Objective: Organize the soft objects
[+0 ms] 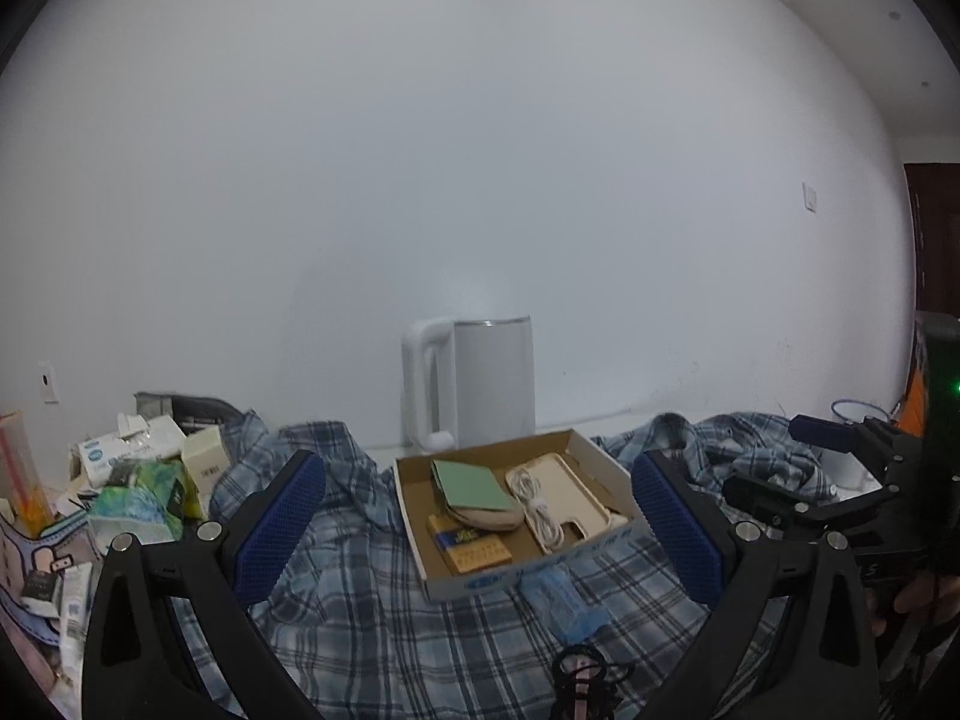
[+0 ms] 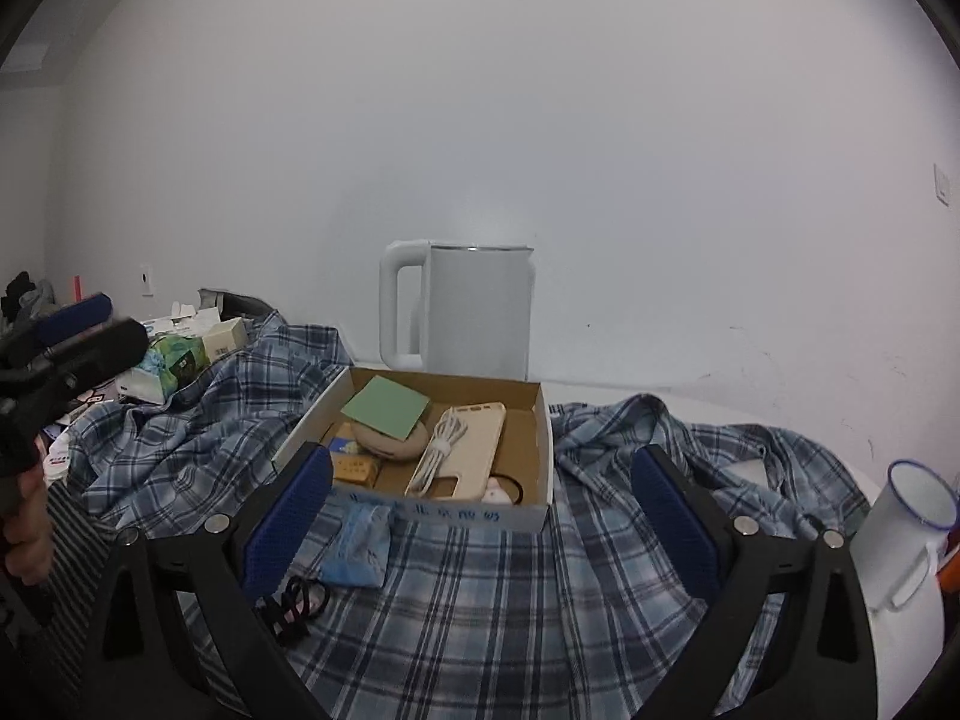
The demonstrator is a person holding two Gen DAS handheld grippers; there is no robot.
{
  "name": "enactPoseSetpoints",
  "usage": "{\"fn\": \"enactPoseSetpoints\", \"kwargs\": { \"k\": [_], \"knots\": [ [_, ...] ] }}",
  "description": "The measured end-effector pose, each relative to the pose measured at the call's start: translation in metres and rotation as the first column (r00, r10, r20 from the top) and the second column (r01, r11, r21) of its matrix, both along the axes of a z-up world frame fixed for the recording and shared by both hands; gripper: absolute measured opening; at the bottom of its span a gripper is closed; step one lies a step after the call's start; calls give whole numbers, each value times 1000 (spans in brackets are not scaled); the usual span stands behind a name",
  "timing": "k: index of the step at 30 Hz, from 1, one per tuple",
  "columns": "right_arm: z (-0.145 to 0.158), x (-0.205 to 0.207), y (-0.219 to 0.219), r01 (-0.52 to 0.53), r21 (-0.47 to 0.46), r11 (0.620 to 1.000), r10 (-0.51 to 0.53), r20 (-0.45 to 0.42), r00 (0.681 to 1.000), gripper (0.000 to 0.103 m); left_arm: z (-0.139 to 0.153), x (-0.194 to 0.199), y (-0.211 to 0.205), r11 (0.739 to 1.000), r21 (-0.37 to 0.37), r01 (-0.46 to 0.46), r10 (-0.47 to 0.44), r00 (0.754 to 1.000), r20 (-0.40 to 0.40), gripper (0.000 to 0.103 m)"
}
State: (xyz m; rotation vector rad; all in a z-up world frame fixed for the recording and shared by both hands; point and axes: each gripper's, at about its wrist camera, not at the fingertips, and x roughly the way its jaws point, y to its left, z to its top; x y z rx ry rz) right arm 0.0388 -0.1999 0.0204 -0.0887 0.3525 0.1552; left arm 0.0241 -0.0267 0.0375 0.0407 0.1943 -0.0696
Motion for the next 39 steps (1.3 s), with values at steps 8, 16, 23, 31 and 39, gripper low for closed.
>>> {"fn": "enactPoseSetpoints", "kwargs": {
  "k": [8,16,23,31,39],
  "knots": [
    [-15,-5,-6,15,17,1000,-16,42,999,101,-28,6,-4,999,44,-2,2,1000,0,103],
    [-21,1,-13,27,46,999,-27,7,1000,101,-44,16,0,1000,23,14,-12,998,-58,103],
    [-24,4,-15,34,55,998,-33,-13,999,102,-49,23,0,1000,21,10,-8,996,-93,103],
    [-26,4,-9,24,22,999,-24,-16,1000,102,-50,22,3,1000,17,8,-7,996,-94,103],
    [-26,4,-8,24,16,1000,-24,-16,1000,102,-50,22,3,1000,18,10,-8,996,-91,103]
  ]
}}
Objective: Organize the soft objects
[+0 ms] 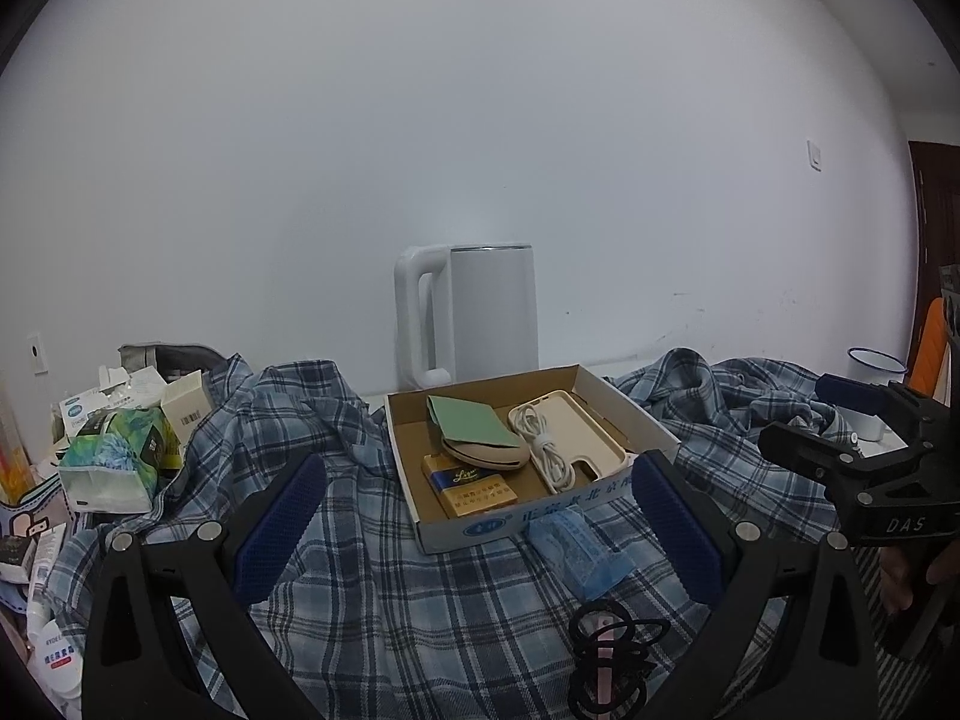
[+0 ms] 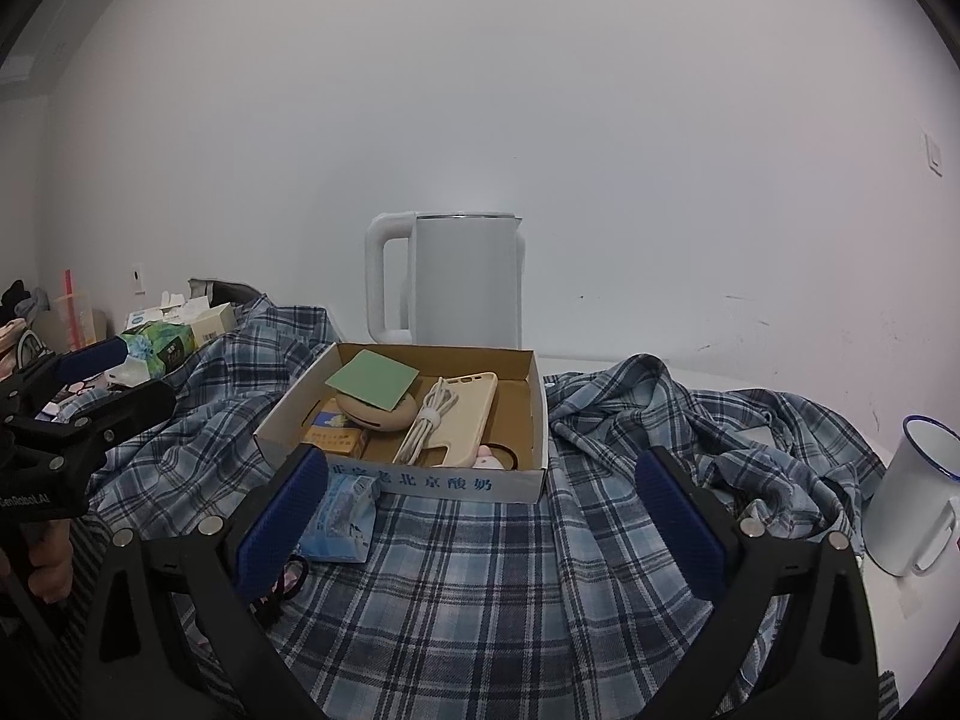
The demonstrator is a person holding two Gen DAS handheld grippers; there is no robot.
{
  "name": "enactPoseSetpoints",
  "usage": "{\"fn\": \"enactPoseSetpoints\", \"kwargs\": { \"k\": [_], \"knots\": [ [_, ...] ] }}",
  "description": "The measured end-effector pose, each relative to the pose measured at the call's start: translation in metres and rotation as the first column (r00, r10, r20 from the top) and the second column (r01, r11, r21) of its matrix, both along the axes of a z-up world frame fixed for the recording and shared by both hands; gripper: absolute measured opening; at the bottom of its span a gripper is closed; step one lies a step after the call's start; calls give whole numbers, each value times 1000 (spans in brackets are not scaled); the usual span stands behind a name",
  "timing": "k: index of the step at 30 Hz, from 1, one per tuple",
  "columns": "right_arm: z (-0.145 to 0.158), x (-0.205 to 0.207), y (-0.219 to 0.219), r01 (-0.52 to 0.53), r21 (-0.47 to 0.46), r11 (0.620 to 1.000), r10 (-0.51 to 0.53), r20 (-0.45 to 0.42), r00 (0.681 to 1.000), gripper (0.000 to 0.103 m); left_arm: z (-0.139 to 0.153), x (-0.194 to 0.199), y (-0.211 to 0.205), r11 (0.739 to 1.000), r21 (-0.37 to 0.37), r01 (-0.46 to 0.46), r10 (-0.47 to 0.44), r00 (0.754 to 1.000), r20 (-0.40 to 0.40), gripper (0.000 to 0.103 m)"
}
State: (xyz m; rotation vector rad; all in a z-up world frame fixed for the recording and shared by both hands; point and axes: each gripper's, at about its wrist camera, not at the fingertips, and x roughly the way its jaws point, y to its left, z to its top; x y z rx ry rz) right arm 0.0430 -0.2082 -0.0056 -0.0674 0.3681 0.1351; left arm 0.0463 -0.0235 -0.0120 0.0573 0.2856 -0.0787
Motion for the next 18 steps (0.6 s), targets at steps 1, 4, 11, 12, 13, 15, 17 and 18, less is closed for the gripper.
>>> {"fn": "enactPoseSetpoints", "kwargs": {
  "k": [1,4,11,12,13,15,17,18],
  "knots": [
    [0,0,0,0,0,1000,0,0,1000,102,0,1,0,1000,0,0,0,1000,-3,103],
    [0,0,0,0,0,1000,0,0,1000,102,-1,0,-2,1000,0,0,0,1000,-3,103],
    [0,0,0,2,1,1000,-2,1,1000,102,0,1,1,998,-42,49,-51,998,-25,103],
    [0,0,0,3,1,1000,-3,0,1000,102,-1,2,0,996,-52,71,-73,997,-40,103],
    [0,1,0,4,1,1000,-4,-3,1000,102,-1,3,-1,994,-59,93,-96,994,-53,103],
    [0,1,0,6,1,1000,-6,-7,1000,102,-3,3,-5,990,-56,131,-135,988,-74,103],
    [0,1,0,8,2,1000,-8,-5,1000,102,-5,4,-12,983,-47,179,-183,977,-105,103],
    [0,1,0,9,3,1000,-9,-3,1000,102,-7,6,-16,978,-46,204,-208,970,-128,103]
  ]
}}
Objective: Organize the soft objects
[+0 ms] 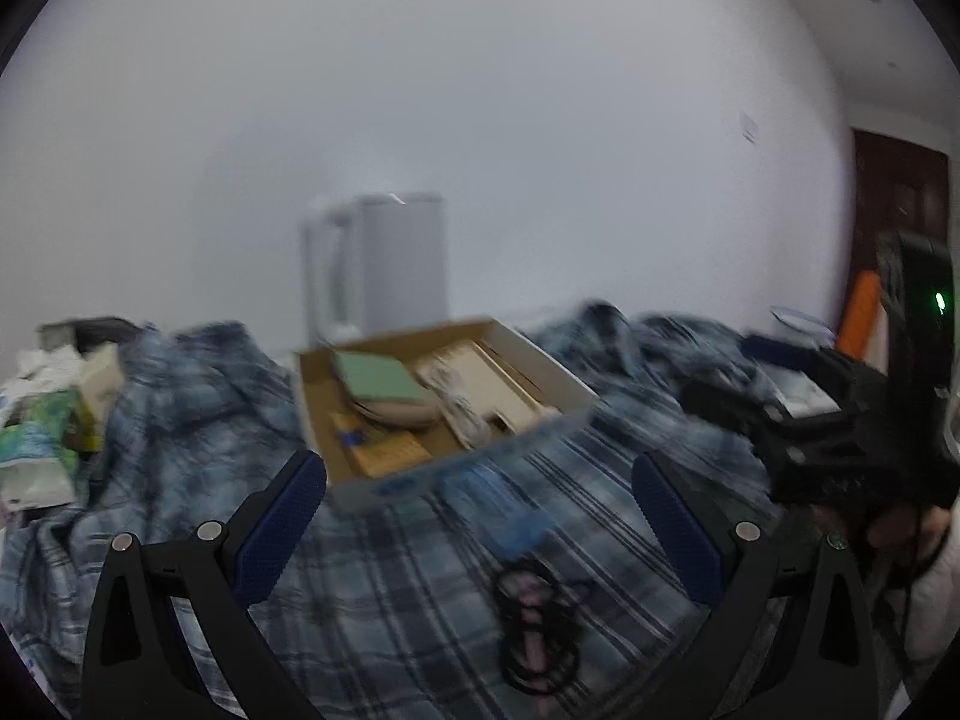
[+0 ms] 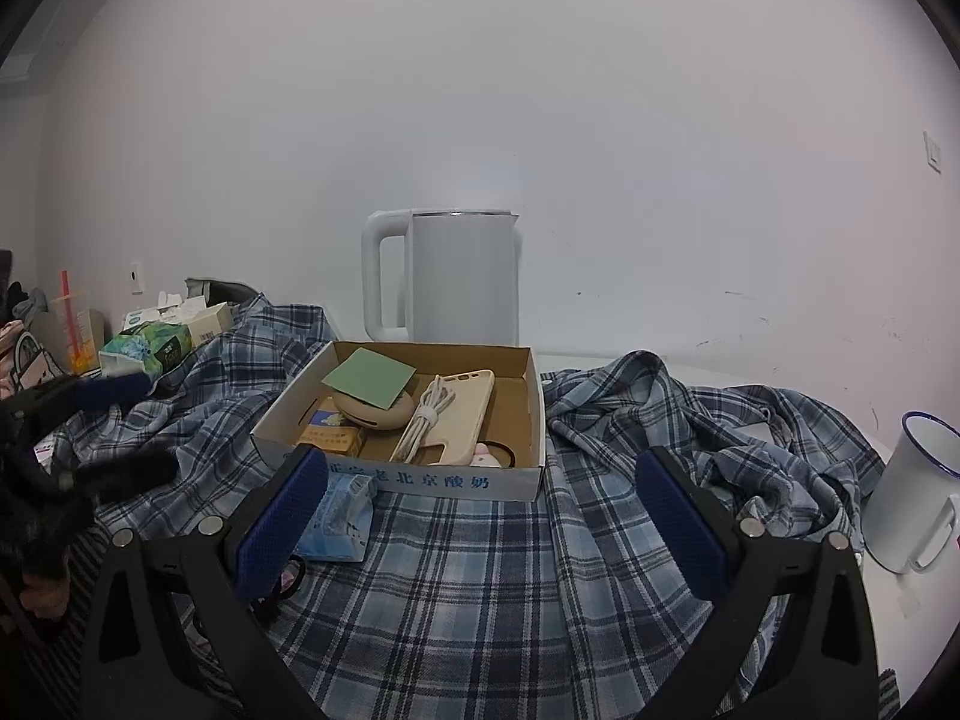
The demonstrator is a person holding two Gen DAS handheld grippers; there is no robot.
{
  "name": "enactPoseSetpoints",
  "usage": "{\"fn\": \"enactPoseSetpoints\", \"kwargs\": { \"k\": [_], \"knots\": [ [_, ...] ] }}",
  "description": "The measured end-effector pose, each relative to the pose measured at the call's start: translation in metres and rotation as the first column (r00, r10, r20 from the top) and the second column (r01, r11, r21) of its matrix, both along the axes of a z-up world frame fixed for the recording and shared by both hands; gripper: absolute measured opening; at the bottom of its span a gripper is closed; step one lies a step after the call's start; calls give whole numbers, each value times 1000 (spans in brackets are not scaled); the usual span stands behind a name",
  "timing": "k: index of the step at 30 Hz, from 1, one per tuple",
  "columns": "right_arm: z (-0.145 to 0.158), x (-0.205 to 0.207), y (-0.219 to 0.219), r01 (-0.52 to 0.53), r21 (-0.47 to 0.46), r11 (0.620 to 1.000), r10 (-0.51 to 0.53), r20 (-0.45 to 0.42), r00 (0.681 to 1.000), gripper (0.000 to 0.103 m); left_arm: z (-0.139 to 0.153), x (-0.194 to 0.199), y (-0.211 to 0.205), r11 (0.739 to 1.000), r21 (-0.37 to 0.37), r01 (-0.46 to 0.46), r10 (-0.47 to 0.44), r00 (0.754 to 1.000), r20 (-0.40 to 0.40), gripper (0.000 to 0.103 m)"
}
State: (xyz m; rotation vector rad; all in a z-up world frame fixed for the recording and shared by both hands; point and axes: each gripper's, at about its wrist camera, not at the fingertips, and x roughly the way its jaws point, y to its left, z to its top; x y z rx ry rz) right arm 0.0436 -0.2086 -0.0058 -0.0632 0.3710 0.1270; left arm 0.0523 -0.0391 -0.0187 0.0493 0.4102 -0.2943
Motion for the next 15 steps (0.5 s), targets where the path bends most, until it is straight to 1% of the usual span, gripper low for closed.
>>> {"fn": "enactPoseSetpoints", "kwargs": {
  "k": [1,2,4,6,7,8,11,12,15],
  "knots": [
    [0,0,0,1,1,1000,-1,0,1000,102,-2,2,-3,999,2,33,-33,999,-35,103],
    [0,0,0,2,2,1000,-2,-1,1000,102,-6,7,-7,997,-2,79,-78,992,-99,103],
    [-1,2,-1,4,6,1000,-4,-9,1000,102,-11,9,-14,992,2,125,-123,977,-172,103],
    [-2,3,-2,7,10,1000,-7,-16,1000,102,-15,9,-23,989,38,141,-131,971,-202,101],
    [-2,3,-2,8,11,1000,-7,-18,1000,102,-18,11,-26,988,47,150,-136,966,-218,98],
    [-2,4,-3,8,11,1000,-7,-21,1000,102,-22,14,-29,986,54,157,-139,960,-241,92],
    [-2,4,-2,9,6,1000,-9,-20,1000,102,-35,25,-33,986,67,150,-120,937,-327,86],
    [-2,3,-1,9,5,1000,-9,-18,1000,102,-39,29,-33,987,61,150,-119,927,-356,80],
    [-2,3,0,10,2,1000,-10,-16,1000,102,-49,38,-30,988,43,149,-117,901,-418,77]
  ]
}}
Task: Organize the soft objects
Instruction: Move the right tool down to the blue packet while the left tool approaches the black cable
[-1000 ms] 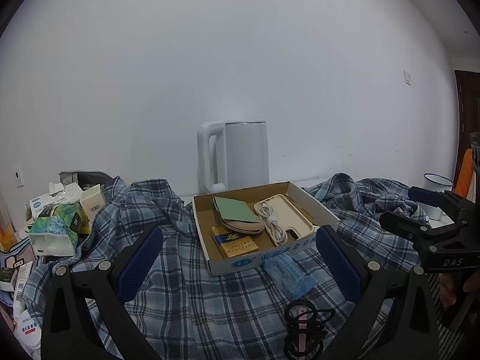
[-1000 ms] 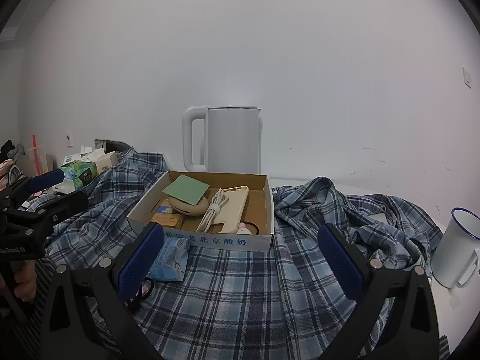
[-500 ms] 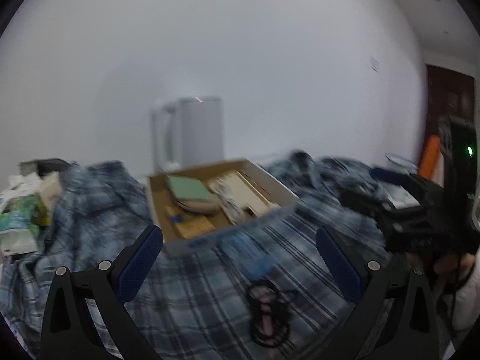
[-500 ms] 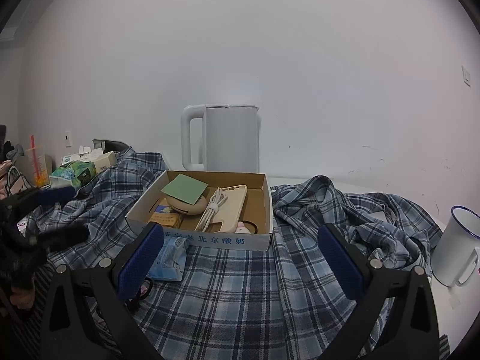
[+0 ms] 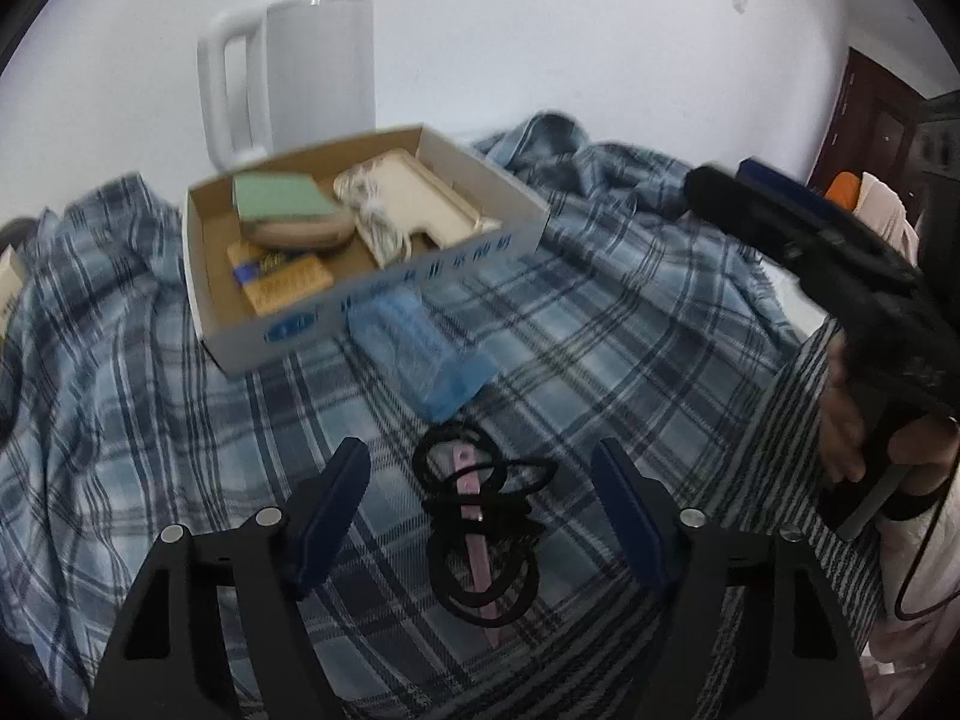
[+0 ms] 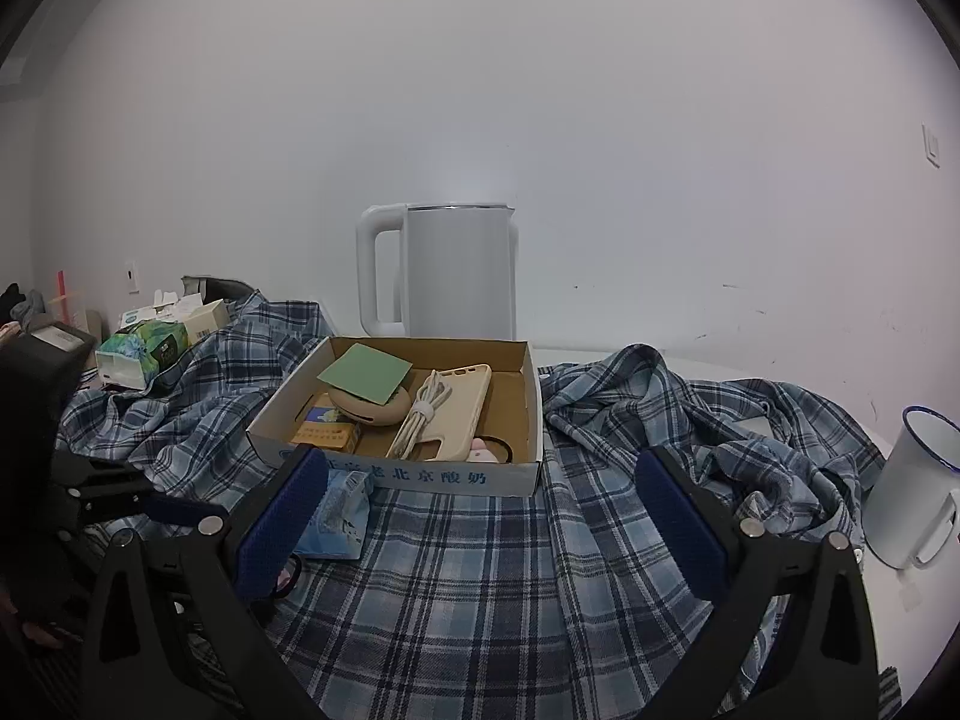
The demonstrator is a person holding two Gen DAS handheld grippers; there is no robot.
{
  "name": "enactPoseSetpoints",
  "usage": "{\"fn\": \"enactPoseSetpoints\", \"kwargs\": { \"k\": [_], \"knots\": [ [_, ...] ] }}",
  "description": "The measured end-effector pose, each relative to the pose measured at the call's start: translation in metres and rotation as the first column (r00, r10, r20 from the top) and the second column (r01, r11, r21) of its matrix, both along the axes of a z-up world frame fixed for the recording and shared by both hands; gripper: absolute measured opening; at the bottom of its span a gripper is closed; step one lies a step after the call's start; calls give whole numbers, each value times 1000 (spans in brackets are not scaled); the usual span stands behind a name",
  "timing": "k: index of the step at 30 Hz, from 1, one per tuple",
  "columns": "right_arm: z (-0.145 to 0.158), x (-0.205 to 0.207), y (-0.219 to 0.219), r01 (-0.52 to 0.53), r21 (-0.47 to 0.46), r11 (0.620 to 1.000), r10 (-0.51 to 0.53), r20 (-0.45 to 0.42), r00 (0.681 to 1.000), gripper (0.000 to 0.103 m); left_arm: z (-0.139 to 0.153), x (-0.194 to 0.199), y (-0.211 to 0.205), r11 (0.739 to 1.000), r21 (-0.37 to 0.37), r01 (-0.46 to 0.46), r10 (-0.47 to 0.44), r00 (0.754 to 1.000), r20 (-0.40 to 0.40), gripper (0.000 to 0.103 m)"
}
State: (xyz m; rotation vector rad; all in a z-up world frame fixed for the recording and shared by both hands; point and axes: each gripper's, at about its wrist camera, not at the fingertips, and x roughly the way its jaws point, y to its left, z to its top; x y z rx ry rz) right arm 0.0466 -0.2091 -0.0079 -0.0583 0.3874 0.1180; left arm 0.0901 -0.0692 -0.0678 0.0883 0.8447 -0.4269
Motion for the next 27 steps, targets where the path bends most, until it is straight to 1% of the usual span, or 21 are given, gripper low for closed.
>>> {"fn": "enactPoseSetpoints", "kwargs": {
  "k": [2,4,5,6,7,8,9,10,11,12,16,19,20,22,24,25,27],
  "knots": [
    [0,0,0,0,-3,1000,0,-2,1000,102,-6,3,-1,1000,7,-1,1,999,-39,77],
    [0,-1,1,1,-5,1000,-1,0,1000,102,-10,5,-1,1000,11,0,0,998,-62,75],
    [0,-1,1,1,-5,1000,-1,0,1000,102,-11,6,-1,1000,9,2,-2,998,-67,68],
    [0,-1,1,2,-5,1000,-2,-1,1000,102,-12,7,-1,1000,8,3,-3,998,-69,57],
    [0,0,1,5,-7,1000,-5,-3,1000,102,-13,8,-1,1000,10,2,-1,997,-75,49],
    [0,1,1,7,-7,1000,-7,-4,1000,102,-15,10,-1,1000,15,-2,3,996,-84,31],
    [0,1,1,8,-7,1000,-8,-5,1000,102,-17,11,-1,1000,18,-5,6,995,-96,23],
    [0,1,0,9,-6,1000,-9,-4,1000,102,-19,13,-1,1000,22,-11,13,995,-102,20],
    [0,1,0,11,-6,1000,-11,-4,1000,102,-19,13,0,1000,23,-19,21,995,-95,14],
    [0,1,0,14,-6,1000,-14,-5,1000,102,-17,12,1,1000,18,-20,21,996,-82,12],
    [-2,5,-3,27,0,1000,-27,-23,999,102,-6,2,5,999,3,-43,43,999,5,12],
    [-3,7,-5,27,10,1000,-26,-36,999,102,5,-4,16,993,-27,-116,118,989,90,10],
    [-4,8,-5,23,12,1000,-23,-43,999,102,11,-8,22,989,-53,-137,142,982,126,10],
    [-4,10,-5,15,18,1000,-14,-59,998,102,22,-18,31,979,-96,-178,195,959,204,10],
    [-1,10,-3,18,23,1000,-16,-60,998,102,32,-26,40,963,-116,-243,267,922,280,9],
    [1,10,-2,11,36,999,-9,-65,998,102,35,-28,43,956,-127,-264,291,908,302,9],
    [5,10,3,-9,63,998,14,-84,996,102,39,-29,50,945,-152,-288,323,891,320,8]
  ]
}}
